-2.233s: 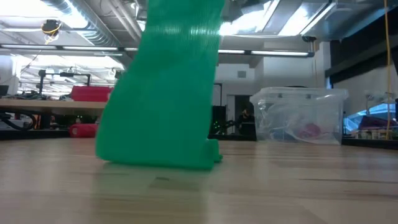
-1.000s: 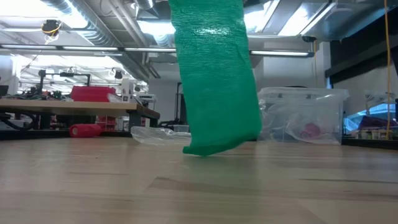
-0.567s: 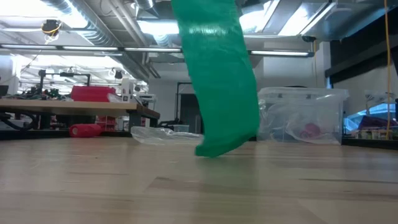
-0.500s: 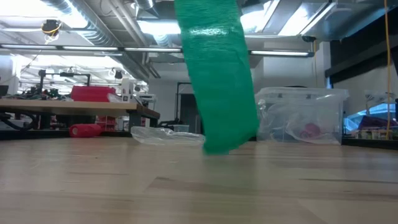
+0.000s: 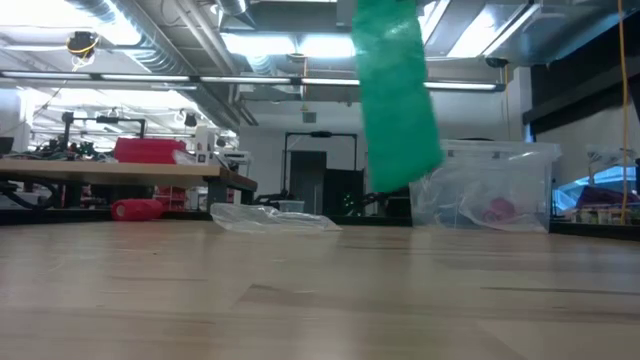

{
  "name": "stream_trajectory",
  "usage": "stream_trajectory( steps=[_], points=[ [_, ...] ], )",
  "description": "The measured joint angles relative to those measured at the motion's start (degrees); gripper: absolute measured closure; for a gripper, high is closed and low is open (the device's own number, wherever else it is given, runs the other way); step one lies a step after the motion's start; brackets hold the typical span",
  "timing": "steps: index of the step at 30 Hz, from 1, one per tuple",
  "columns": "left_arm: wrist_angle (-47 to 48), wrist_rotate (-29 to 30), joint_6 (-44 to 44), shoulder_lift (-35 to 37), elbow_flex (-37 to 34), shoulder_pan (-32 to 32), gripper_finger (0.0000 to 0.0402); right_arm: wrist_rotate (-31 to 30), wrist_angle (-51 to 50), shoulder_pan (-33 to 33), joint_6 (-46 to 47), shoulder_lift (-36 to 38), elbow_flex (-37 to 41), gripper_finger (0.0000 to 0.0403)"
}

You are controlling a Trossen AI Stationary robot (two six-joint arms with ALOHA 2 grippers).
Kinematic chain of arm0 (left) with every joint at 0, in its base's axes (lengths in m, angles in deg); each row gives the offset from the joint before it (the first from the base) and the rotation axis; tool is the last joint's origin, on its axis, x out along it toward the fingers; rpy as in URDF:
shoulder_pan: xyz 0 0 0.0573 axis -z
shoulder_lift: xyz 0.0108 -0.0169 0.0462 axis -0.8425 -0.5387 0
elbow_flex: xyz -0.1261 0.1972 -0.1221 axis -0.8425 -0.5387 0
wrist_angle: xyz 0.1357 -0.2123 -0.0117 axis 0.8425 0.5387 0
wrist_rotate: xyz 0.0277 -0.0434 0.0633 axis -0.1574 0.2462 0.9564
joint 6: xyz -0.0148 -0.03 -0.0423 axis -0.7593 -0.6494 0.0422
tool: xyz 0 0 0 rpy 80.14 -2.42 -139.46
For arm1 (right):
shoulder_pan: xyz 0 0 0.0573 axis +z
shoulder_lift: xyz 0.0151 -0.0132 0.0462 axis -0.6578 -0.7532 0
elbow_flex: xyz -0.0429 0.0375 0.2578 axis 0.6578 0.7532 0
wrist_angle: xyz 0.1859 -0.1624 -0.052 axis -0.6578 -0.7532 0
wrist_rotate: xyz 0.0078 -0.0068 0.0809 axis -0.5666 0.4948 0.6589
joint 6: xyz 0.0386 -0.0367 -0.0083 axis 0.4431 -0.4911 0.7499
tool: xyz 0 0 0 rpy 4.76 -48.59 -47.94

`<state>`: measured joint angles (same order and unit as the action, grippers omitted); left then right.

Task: Roll bandage
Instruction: Roll the green bandage

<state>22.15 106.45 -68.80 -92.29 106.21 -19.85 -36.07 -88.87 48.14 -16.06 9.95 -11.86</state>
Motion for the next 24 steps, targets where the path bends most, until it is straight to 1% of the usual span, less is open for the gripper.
stream_trajectory(
  steps=[2,4,8,9,11,13,15,19,24],
  points=[
    [-0.78,-0.02,1.37,0.0,0.0,0.33,0.0384,2.45,-1.09,-1.14,1.21,0.47,0.0,0.0401],
    [-2.03,-0.23,2.43,0.0,0.0,0.38,0.0384,3.54,-1.77,-1.31,1.87,0.31,0.0,0.0401],
    [-4.51,-3.18,3.97,-0.02,0.0,0.38,0.0384,5.11,-1.99,-1.39,2.32,-1.25,0.0,0.0402],
    [-4.94,-4.55,3.65,-0.01,0.0,0.38,0.0384,4.23,-2.15,-1.43,2.12,-1.53,0.0,0.0402],
    [-4.63,-6.78,2.13,0.0,0.0,0.38,0.0384,-0.19,-2.52,-1.83,0.87,-1.71,0.0,0.0402],
    [-3.44,-7.54,0.12,0.0,0.0,0.55,0.0384,-5.04,-2.6,-3.17,-0.65,-1.67,0.0,0.0402],
    [-1.16,-7.55,-1.3,-0.02,0.0,1.13,0.0384,-7.28,-3.0,-5.19,-1.51,-0.81,0.01,0.0402],
    [0.68,-7.46,-2.32,-0.36,0.0,2.25,0.0384,-7.14,-3.63,-10.44,-1.84,2.06,-0.01,0.0402],
    [-0.26,-7.34,0.84,-0.76,0.0,3.63,0.0384,-4.54,-5.56,-15.9,-0.07,4.14,0.0,0.0403]
  ],
)
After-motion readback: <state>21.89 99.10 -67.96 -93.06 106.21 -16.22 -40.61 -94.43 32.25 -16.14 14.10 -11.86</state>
